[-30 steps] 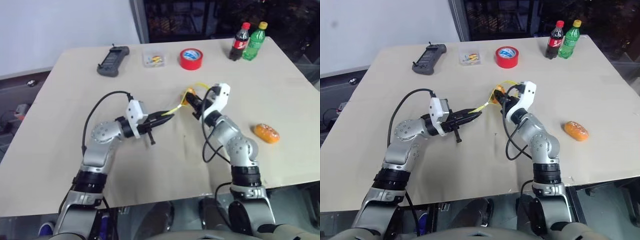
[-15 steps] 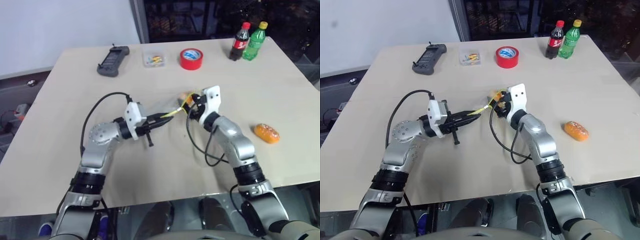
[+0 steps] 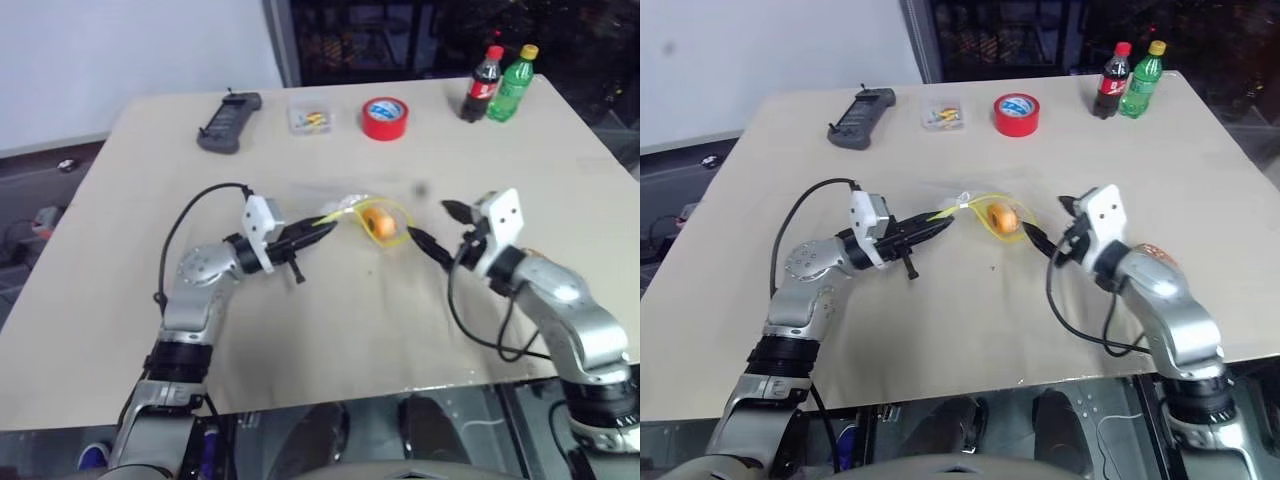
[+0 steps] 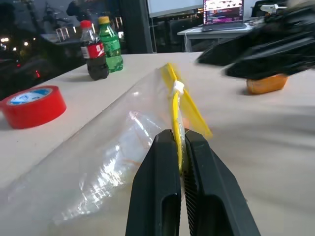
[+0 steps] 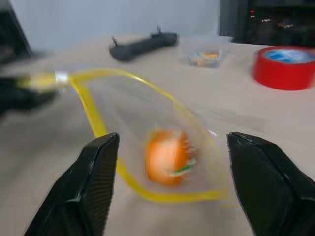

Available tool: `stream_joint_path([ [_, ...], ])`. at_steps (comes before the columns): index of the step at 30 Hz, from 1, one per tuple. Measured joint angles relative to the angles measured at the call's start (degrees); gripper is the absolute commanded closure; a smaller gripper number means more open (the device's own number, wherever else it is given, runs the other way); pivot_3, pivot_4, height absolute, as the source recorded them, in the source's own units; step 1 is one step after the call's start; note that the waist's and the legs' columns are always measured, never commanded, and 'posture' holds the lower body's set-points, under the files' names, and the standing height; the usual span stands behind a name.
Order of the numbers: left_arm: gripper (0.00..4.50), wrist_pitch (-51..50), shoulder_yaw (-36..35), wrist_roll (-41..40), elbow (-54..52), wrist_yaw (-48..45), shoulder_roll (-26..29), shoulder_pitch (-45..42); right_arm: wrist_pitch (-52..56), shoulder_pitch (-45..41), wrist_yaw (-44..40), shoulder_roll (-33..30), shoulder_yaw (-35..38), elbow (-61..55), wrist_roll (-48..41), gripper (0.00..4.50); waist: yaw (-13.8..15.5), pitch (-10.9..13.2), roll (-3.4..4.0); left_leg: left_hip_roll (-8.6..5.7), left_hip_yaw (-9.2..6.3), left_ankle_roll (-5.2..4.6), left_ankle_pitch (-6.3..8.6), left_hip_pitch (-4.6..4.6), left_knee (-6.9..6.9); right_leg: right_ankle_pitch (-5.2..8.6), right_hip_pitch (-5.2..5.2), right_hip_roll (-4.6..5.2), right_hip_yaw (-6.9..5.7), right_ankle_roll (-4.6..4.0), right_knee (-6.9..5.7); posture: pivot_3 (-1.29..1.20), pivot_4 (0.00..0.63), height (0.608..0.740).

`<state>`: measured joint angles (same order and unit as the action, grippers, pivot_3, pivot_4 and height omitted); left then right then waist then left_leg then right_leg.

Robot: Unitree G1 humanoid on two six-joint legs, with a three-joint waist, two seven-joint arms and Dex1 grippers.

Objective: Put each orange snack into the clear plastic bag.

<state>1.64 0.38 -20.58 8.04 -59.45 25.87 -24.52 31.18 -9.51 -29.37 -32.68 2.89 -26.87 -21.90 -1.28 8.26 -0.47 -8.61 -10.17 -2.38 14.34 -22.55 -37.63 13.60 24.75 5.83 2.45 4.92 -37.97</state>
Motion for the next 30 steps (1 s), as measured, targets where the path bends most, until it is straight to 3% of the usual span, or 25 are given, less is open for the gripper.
stream_joint_path([
  [3,4.5,0.53,-0.35,0.12,0.73,-1.26,1.49,0.2,0.14,8.15,-0.58,-10.6,6.67,-1.24,5.82,0.11,0.84,0.0,-0.02,-0.05,0.01,-0.01,0.0,-0.02,-0.01,0.0,-0.02,0.03,0.0,0.01,0.04,0.0,0.15,0.74],
  [7,4.5,1.46,-0.24,0.18,1.42,-2.59,1.76,0.11,-1.13,14.12,-2.58,-15.76,13.59,2.48,8.65,0.11,0.91,0.0,-0.04,0.0,0.07,-0.01,0.0,0.03,-0.02,-0.02,-0.06,0.15,0.05,0.05,0.0,0.0,0.15,0.74],
  [15,4.5,2.29,-0.25,0.17,2.44,-3.28,1.83,-0.09,-8.9,14.43,-7.34,-15.1,15.58,17.76,9.73,0.11,0.73,0.0,-0.14,0.06,0.15,-0.02,0.01,0.21,-0.02,-0.06,-0.3,0.14,0.07,0.11,0.07,0.0,0.15,0.74],
  [18,4.5,2.3,-0.25,0.17,2.44,-3.22,1.84,-0.06,-11.4,13.38,-8.62,-13.16,15.36,22.07,8.99,0.92,0.93,0.04,-0.2,0.06,0.14,-0.16,0.1,0.64,-0.02,-0.06,-0.78,0.11,0.05,0.12,0.19,0.0,0.15,0.74],
  [21,4.5,2.28,-0.31,0.16,2.28,-2.84,1.97,0.15,-11.48,13.18,-9.79,-12.64,15.52,22.81,7.52,2.31,1.04,0.04,-0.2,0.05,0.14,-0.4,0.25,0.8,-0.01,-0.09,-1.01,0.07,0.05,0.2,0.31,0.0,0.15,0.74],
  [30,4.5,2.09,-0.38,0.13,2.21,-2.32,2.13,0.42,-4.41,14.12,-10.68,-11.27,18.15,15.68,-0.04,2.31,1.13,0.05,-0.17,0.12,0.12,-0.32,0.2,0.78,-0.01,-0.1,-0.95,0.12,0.08,0.21,0.29,0.0,0.15,0.74],
])
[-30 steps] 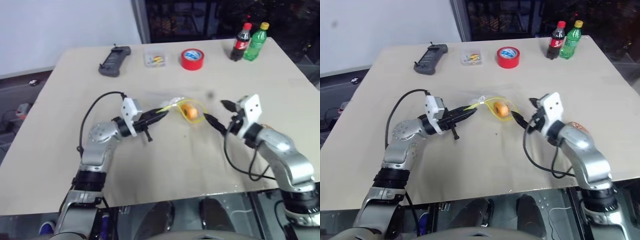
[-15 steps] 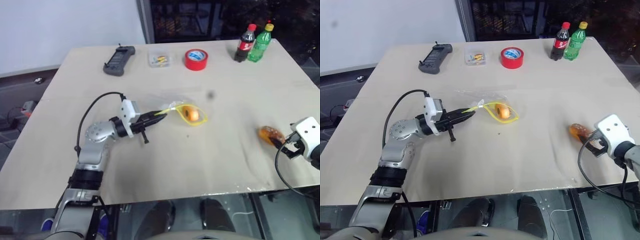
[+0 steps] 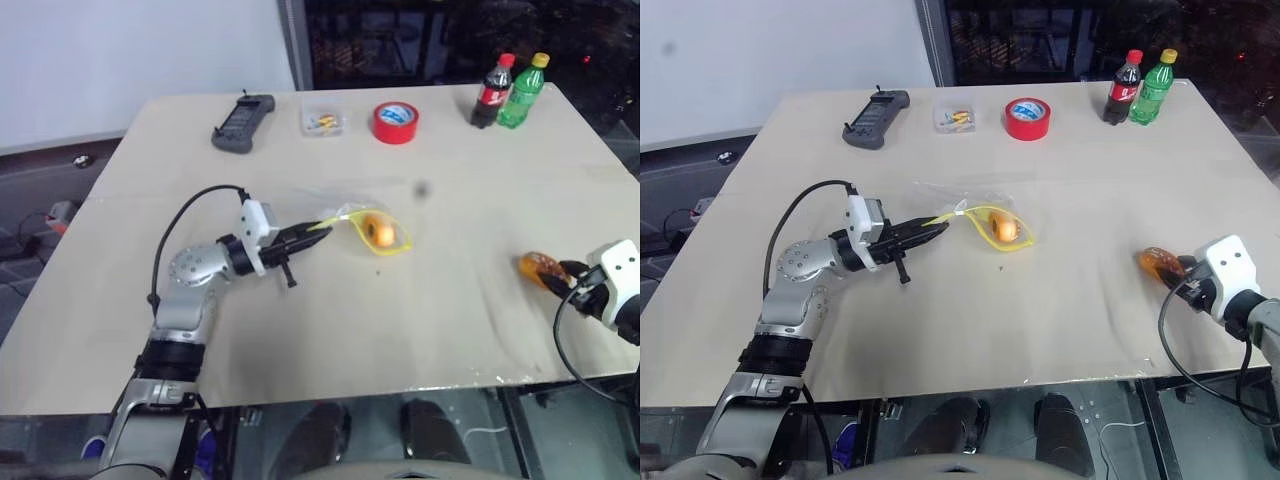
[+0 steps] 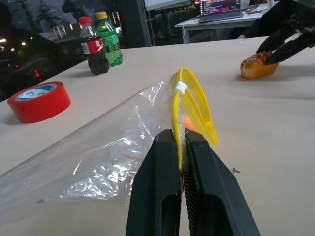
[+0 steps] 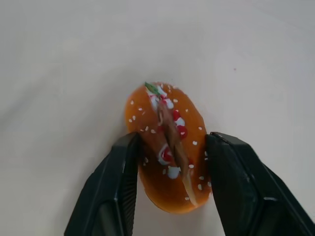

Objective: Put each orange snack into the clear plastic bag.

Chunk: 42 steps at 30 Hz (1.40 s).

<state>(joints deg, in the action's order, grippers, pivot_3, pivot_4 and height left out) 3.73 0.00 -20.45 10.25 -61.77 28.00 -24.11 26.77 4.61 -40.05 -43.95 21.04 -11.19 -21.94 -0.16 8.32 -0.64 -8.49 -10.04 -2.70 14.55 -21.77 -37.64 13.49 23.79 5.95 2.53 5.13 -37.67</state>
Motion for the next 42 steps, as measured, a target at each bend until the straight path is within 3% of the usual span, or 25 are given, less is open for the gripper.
stream_joint_path([
  [4,4.5,-0.4,0.0,-0.02,-0.08,0.61,-0.12,-0.01,6.35,-2.33,1.24,1.68,-0.06,-7.55,-5.94,2.31,0.06,0.0,0.01,0.02,0.0,-0.07,0.04,-0.02,0.01,0.0,0.01,0.0,-0.01,0.0,0.01,0.0,0.15,0.74],
  [9,4.5,-0.91,0.01,-0.02,-0.72,0.83,-0.1,0.01,6.26,-2.89,3.19,0.89,-3.13,-7.04,-1.18,2.31,1.04,0.01,0.01,-0.03,0.01,0.08,-0.05,-0.07,0.02,0.0,0.02,-0.07,-0.05,0.0,0.09,0.0,0.15,0.74],
  [13,4.5,-1.16,0.0,-0.02,-0.73,0.89,0.05,0.27,5.91,-2.58,2.95,0.23,-2.76,-5.09,0.0,1.08,1.08,0.02,0.02,-0.05,0.01,0.07,-0.04,-0.1,0.03,0.0,0.03,-0.05,-0.04,0.0,0.16,0.0,0.15,0.74],
  [15,4.5,-1.21,0.0,-0.02,-0.74,0.96,0.16,0.33,5.93,-2.33,3.44,0.28,-2.48,-5.1,0.29,0.04,1.06,0.02,0.02,-0.05,0.01,0.07,-0.04,-0.1,0.07,0.0,0.04,-0.02,-0.04,0.0,0.16,0.0,0.15,0.74],
  [23,4.5,-1.67,0.0,-0.02,-0.88,1.06,0.34,0.4,9.24,0.78,7.29,3.17,-2.75,-5.76,1.36,0.04,0.96,0.02,0.03,-0.02,0.05,0.07,-0.04,-0.08,0.11,0.0,0.04,-0.01,0.0,0.0,0.17,0.0,0.15,0.74],
  [30,4.5,-1.67,0.0,-0.01,-0.92,1.13,0.34,0.4,9.61,0.78,8.2,3.41,-2.5,-5.02,2.04,3.13,0.98,0.02,0.03,-0.02,0.03,0.07,-0.04,-0.08,0.12,0.0,0.05,-0.03,-0.01,0.0,0.18,0.0,0.15,0.74],
  [36,4.5,-1.67,-0.09,0.09,-3.49,2.02,1.09,1.88,15.14,-2.32,8.86,5.48,-3.94,-16.75,-3.6,3.13,0.69,0.04,0.05,0.06,0.05,0.06,-0.03,-0.07,0.18,0.0,0.1,-0.02,0.03,0.0,0.18,0.0,0.15,0.74],
  [42,4.5,-3.7,-1.02,0.02,-9.42,4.67,2.06,6.31,22.34,-12.34,15.37,15.73,-18.06,-26.34,-7.15,3.13,0.88,0.06,0.05,0.12,0.04,0.09,-0.04,-0.18,0.27,0.01,0.23,-0.04,0.0,-0.02,0.25,0.0,0.15,0.74],
])
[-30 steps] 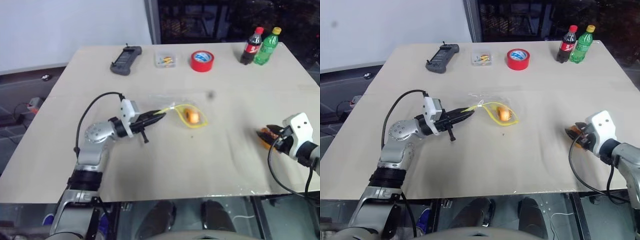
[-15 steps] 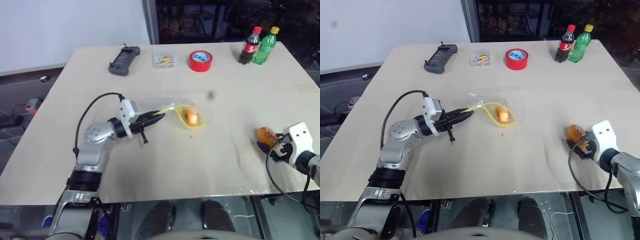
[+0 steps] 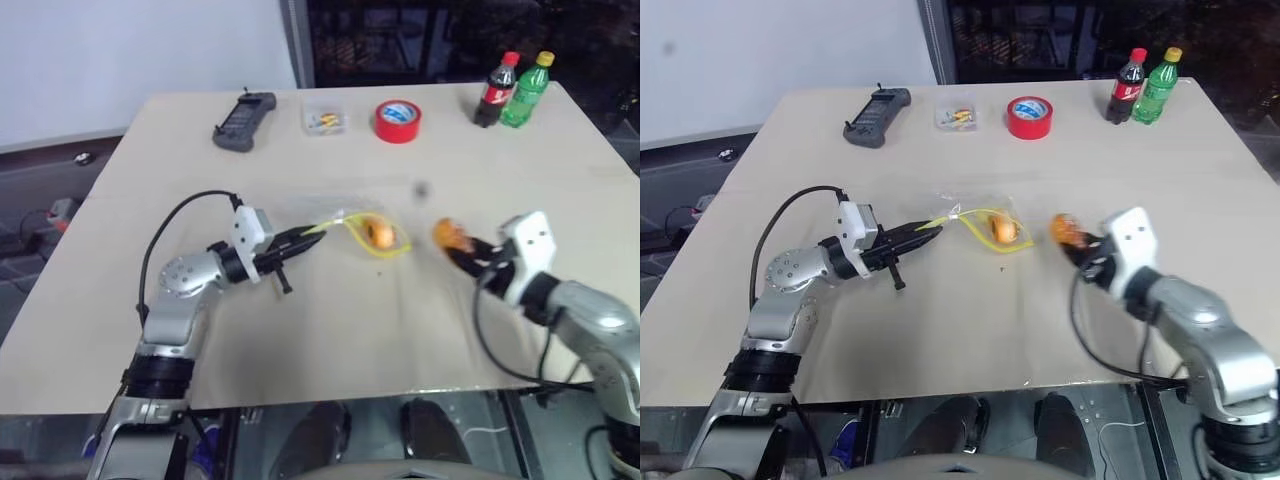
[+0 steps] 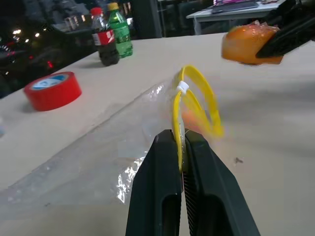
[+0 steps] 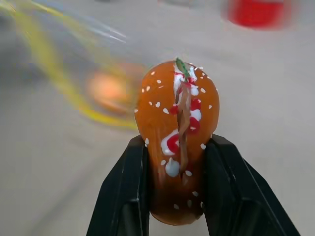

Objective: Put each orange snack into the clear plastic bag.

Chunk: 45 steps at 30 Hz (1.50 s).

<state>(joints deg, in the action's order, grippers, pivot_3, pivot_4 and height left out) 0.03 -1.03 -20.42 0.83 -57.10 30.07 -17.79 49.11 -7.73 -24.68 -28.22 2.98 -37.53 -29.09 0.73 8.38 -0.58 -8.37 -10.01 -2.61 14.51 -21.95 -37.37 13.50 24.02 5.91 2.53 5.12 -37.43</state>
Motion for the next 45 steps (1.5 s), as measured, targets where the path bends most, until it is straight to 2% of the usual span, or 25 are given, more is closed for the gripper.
stream_joint_path([
  [7,4.5,-2.35,-1.05,-0.07,-4.92,2.65,0.59,3.77,1.88,-2.05,0.58,1.18,-8.6,-0.2,0.22,3.13,0.1,0.0,-0.02,-0.2,-0.06,-0.07,0.04,-0.07,0.01,-0.02,-0.03,-0.05,-0.06,0.02,0.33,0.0,0.15,0.74],
  [14,4.5,-2.4,-1.2,-0.02,-7.47,3.56,1.05,7.28,-0.68,-7.32,-0.84,2.17,-14.22,6.73,4.06,3.13,-0.17,0.02,0.01,-0.02,-0.02,-0.04,0.03,-0.01,0.11,-0.02,-0.02,-0.1,-0.04,0.02,0.28,0.0,0.15,0.74],
  [18,4.5,-1.74,-0.8,0.65,-8.72,3.25,1.92,10.12,-2.95,-14.4,-1.86,6.43,-18.12,13.57,6.74,3.13,-1.01,0.03,0.03,-0.03,0.02,-0.04,0.03,-0.01,0.12,-0.03,-0.01,-0.13,-0.01,0.01,0.28,0.0,0.15,0.74],
  [26,4.5,-0.5,-0.68,1.74,-9.33,3.79,2.35,11.79,-8.19,-20.77,-3.75,12.0,-22.52,23.96,11.22,3.13,-1.37,0.04,0.04,-0.06,-0.04,-0.04,0.02,-0.01,0.13,-0.03,0.0,-0.2,-0.05,0.0,0.35,0.0,0.15,0.74],
  [29,4.5,-0.48,-0.66,2.13,-9.66,4.38,2.3,11.99,-11.01,-23.15,-4.31,13.96,-23.81,29.62,13.6,2.3,-1.52,0.04,0.05,-0.03,-0.04,-0.04,0.02,0.01,0.15,-0.03,0.0,-0.24,-0.04,0.0,0.32,0.0,0.15,0.74],
  [30,4.5,-0.53,-0.69,2.18,-10.0,4.82,2.27,12.18,-11.84,-23.67,-4.42,14.35,-24.07,31.05,14.52,1.9,-1.53,0.05,0.05,-0.03,-0.04,-0.04,0.02,0.01,0.15,-0.03,0.01,-0.24,-0.04,0.0,0.32,0.0,0.15,0.74],
  [32,4.5,-0.83,-0.7,2.17,-11.11,5.7,2.03,12.49,-13.3,-24.17,-4.44,14.39,-24.52,32.72,16.48,0.76,-1.51,0.05,0.05,-0.04,-0.04,-0.04,0.02,-0.01,0.15,-0.03,0.01,-0.24,-0.03,-0.01,0.34,0.0,0.15,0.74],
  [33,4.5,-0.93,-0.72,2.16,-11.44,6.08,2.02,12.61,-13.62,-24.17,-4.55,14.3,-24.56,32.85,17.09,0.44,-1.46,0.05,0.05,-0.05,-0.04,-0.04,0.02,-0.01,0.15,-0.03,0.01,-0.24,-0.04,-0.01,0.35,0.0,0.15,0.74],
  [43,4.5,-3.89,-2.02,-1.7,-13.51,8.37,0.47,13.48,-14.54,-20.49,-5.76,11.22,-22.45,31.19,19.1,0.44,-1.64,0.05,0.06,-0.02,0.0,-0.04,0.03,0.01,0.16,-0.03,0.01,-0.27,0.01,-0.01,0.29,0.0,0.15,0.74],
  [44,4.5,-4.09,-2.02,-1.72,-13.53,8.36,0.49,13.48,-14.47,-20.49,-5.77,11.26,-22.29,31.18,19.2,0.96,-1.64,0.05,0.07,-0.01,0.0,-0.03,0.02,0.01,0.17,-0.03,0.01,-0.28,0.01,-0.01,0.29,0.0,0.15,0.74],
  [45,4.5,-4.27,-2.02,-1.72,-13.53,8.34,0.58,13.47,-14.36,-20.49,-5.78,11.28,-22.26,31.18,19.31,1.22,-1.61,0.05,0.07,0.01,0.0,-0.03,0.02,0.01,0.17,-0.03,0.01,-0.3,0.01,-0.01,0.29,0.0,0.15,0.74],
])
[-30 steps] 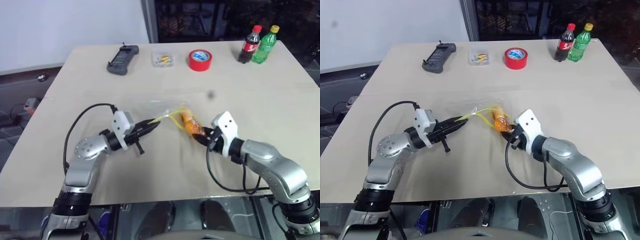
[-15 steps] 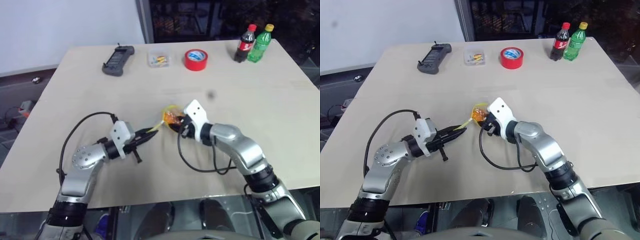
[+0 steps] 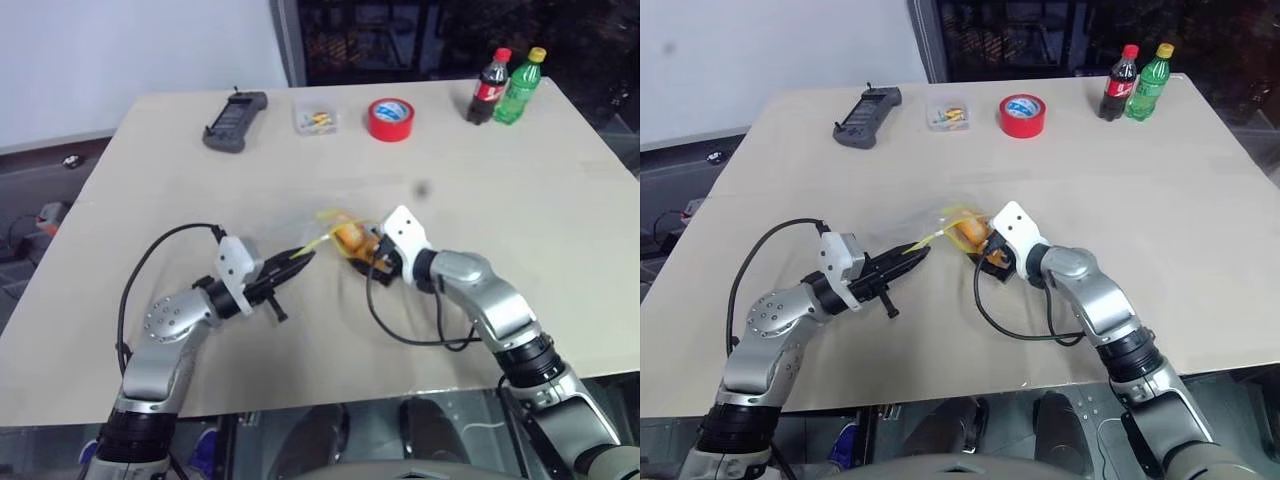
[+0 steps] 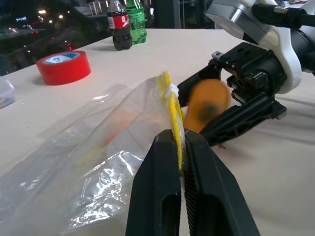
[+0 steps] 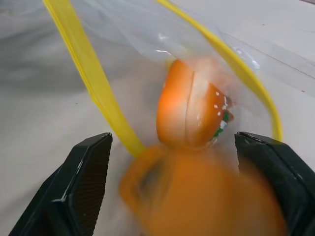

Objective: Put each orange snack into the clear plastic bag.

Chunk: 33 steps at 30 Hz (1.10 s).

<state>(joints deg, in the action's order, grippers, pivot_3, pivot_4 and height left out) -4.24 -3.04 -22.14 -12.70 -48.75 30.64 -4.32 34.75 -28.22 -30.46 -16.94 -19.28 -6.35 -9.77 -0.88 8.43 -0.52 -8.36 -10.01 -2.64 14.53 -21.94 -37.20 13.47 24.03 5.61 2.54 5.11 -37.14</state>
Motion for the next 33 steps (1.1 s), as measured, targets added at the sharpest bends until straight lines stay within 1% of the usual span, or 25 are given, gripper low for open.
stream_joint_path([
  [3,4.5,0.0,0.0,0.19,0.22,-0.69,1.01,-0.24,0.05,0.38,-0.13,-0.01,0.0,-0.38,0.3,2.68,0.09,0.0,0.0,-0.01,0.0,0.0,0.0,0.0,0.0,0.0,0.0,0.01,0.0,0.0,0.02,0.0,0.15,0.74],
  [4,4.5,0.07,0.0,0.21,0.44,-1.05,1.31,-0.35,0.08,0.62,-0.1,0.0,-0.01,-0.65,0.34,3.04,0.1,0.0,0.0,-0.01,0.0,0.0,0.0,-0.01,0.0,0.0,0.0,0.01,0.0,0.0,0.02,0.0,0.15,0.74],
  [5,4.5,0.18,-0.02,0.21,0.73,-1.22,1.4,-0.43,0.17,0.86,0.01,-0.02,0.0,-0.92,0.43,3.53,0.11,0.0,0.0,-0.01,0.0,0.0,0.0,0.0,0.0,0.0,0.0,0.01,0.0,0.0,0.03,0.0,0.15,0.74],
  [6,4.5,0.48,-0.03,0.23,1.2,-1.39,1.44,-0.47,0.27,1.25,0.16,-0.1,0.02,-1.54,0.57,3.92,0.13,0.0,0.0,-0.01,0.0,0.0,0.0,-0.01,0.0,0.0,0.0,0.01,0.0,0.0,0.04,0.0,0.15,0.74],
  [9,4.5,1.8,-0.18,0.62,3.19,-2.57,2.08,-0.54,0.19,2.92,-0.1,-2.17,0.03,-4.37,1.37,3.92,0.2,0.01,0.01,-0.01,0.0,0.0,0.0,-0.01,0.0,0.0,0.0,0.01,-0.01,0.0,0.04,0.0,0.15,0.74],
  [14,4.5,4.33,-1.24,0.76,7.12,-5.19,4.26,-0.56,-1.46,6.77,-4.51,-12.42,0.1,-10.92,3.27,3.92,0.44,0.02,0.03,-0.03,-0.01,-0.01,0.01,-0.01,0.0,0.0,-0.01,0.05,-0.04,0.0,0.1,0.0,0.15,0.74],
  [16,4.5,5.17,-1.41,0.85,8.66,-6.21,4.59,-0.91,-1.42,7.49,-6.24,-13.98,0.3,-12.11,2.87,3.26,0.2,0.02,0.03,0.0,0.0,-0.01,0.01,0.0,0.01,0.0,-0.02,0.06,-0.03,0.01,0.1,0.0,0.15,0.74],
  [17,4.5,5.52,-1.42,0.86,9.09,-6.49,4.65,-1.25,-1.34,7.7,-6.58,-13.92,0.49,-12.42,2.56,3.03,0.15,0.02,0.03,0.02,0.0,-0.01,0.01,-0.01,0.01,0.0,-0.02,0.1,-0.03,0.01,0.08,0.0,0.15,0.74],
  [20,4.5,6.36,-1.41,0.87,9.4,-7.24,4.68,-2.1,-1.75,8.58,-4.74,-11.47,2.72,-13.36,2.26,1.73,0.17,0.02,0.03,0.03,-0.01,0.0,0.01,-0.03,0.02,0.0,-0.02,0.19,-0.03,0.0,0.08,0.0,0.15,0.74],
  [23,4.5,6.47,-1.38,0.86,9.4,-7.33,4.68,-2.29,-1.92,9.99,-4.29,-11.51,4.19,-16.11,1.72,1.73,0.31,0.02,0.03,-0.01,-0.01,-0.01,0.01,-0.05,0.02,0.0,-0.01,0.15,-0.03,0.0,0.12,0.0,0.15,0.74],
  [25,4.5,6.62,-1.4,0.85,9.45,-7.45,4.68,-2.2,-0.98,14.48,-6.76,-15.85,6.01,-22.09,-0.09,1.73,0.91,0.02,0.03,-0.04,-0.06,-0.03,0.02,-0.09,0.02,0.0,-0.01,0.12,-0.1,0.0,0.29,0.0,0.15,0.74],
  [27,4.5,6.69,-1.43,0.85,9.61,-7.6,4.7,-2.09,0.44,17.82,-8.41,-18.08,7.63,-25.06,-1.97,1.73,1.27,0.02,0.02,-0.04,-0.05,-0.05,0.04,-0.1,0.02,0.0,-0.02,0.13,-0.08,0.01,0.31,0.0,0.15,0.74],
  [30,4.5,6.91,-1.4,0.85,9.72,-7.92,4.69,-2.16,1.67,20.3,-9.15,-19.44,9.16,-27.0,-3.58,1.73,1.25,0.02,0.03,0.02,0.0,-0.04,0.04,-0.05,0.02,-0.01,-0.04,0.23,-0.04,0.02,0.26,0.0,0.15,0.74],
  [33,4.5,7.14,-1.36,0.84,10.11,-8.41,4.68,-2.32,0.96,21.45,-9.0,-21.25,9.88,-27.3,-2.75,1.73,1.54,0.03,0.04,0.05,0.0,-0.04,0.04,-0.03,0.02,-0.01,-0.03,0.22,-0.07,0.02,0.19,0.0,0.15,0.74],
])
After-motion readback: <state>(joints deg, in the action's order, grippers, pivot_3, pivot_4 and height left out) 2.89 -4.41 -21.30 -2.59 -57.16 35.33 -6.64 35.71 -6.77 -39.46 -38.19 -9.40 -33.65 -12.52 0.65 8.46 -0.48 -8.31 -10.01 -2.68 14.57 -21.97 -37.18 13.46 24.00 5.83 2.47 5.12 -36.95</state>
